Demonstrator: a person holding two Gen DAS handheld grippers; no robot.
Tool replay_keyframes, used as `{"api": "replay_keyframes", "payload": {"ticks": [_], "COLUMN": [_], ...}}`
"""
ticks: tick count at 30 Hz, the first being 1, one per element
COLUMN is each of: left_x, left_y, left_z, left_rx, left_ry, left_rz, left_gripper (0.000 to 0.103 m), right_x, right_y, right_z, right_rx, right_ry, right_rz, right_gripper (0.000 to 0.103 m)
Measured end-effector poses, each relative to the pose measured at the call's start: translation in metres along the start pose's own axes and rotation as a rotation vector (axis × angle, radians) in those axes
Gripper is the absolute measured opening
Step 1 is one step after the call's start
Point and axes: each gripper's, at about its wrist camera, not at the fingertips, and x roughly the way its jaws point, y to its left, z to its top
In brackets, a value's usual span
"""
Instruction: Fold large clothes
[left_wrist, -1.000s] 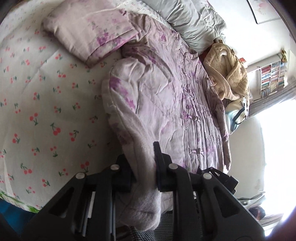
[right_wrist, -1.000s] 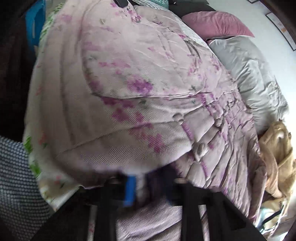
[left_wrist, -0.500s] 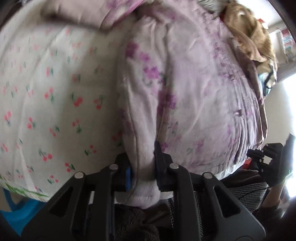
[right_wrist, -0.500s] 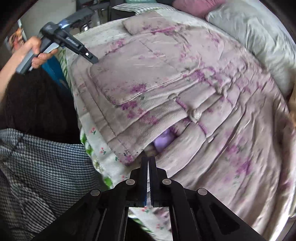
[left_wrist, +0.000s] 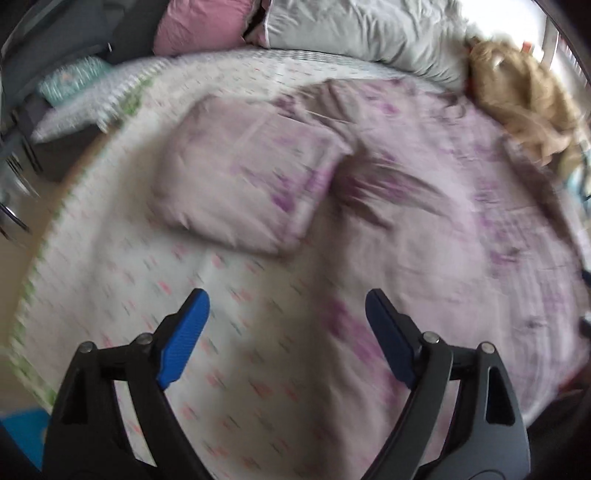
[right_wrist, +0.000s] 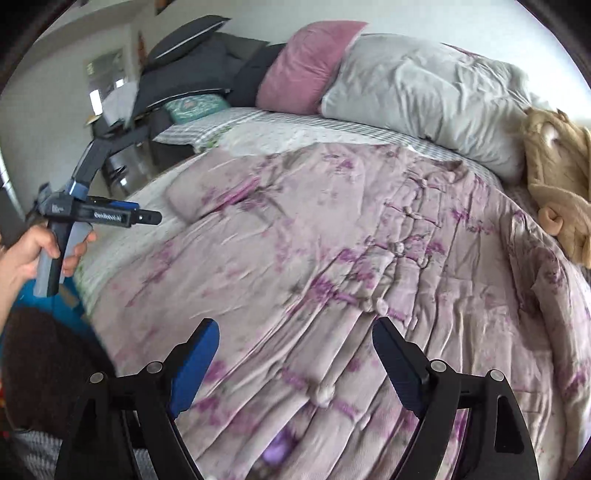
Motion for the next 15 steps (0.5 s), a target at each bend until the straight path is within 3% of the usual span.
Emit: {"api": "replay_keyframes", "payload": {"ticks": [4, 7, 10, 13, 15], "left_x": [0.041, 0.061, 0.09, 0.112, 0.112], "left_y": [-0.004, -0.007, -0.006, -0.012, -0.016], "left_z": [0.019, 0.032, 0.044, 0.043, 0.04], "left_rx": [0.094, 0.123, 0.105, 0.123, 0.148], "left_ry": [0.003, -0.023, 0.029, 0.076, 0.04], "left_rz": [0.119, 0.128, 0.132, 0.168, 0.182], "left_gripper": [0.086, 0.086, 0.086, 0.086, 0.084], "right_x": [0.01, 0.014, 0.016, 0.023, 0.028], "right_y": [-0.013, -0.026, -0.037, -0.049, -0.054], "right_z": [0.003, 0.008, 0.008, 0.008, 0.008], "right_rx": [0.049, 0.102, 0.159, 0.229, 0.254], "right_ry": [-0.036, -0.069, -0.082, -0.05, -0.033], "right_rz": [-0.049, -0.062, -0.064, -0.059, -0.056], "right_gripper": [0.086, 0.086, 0.086, 0.086, 0.086]}}
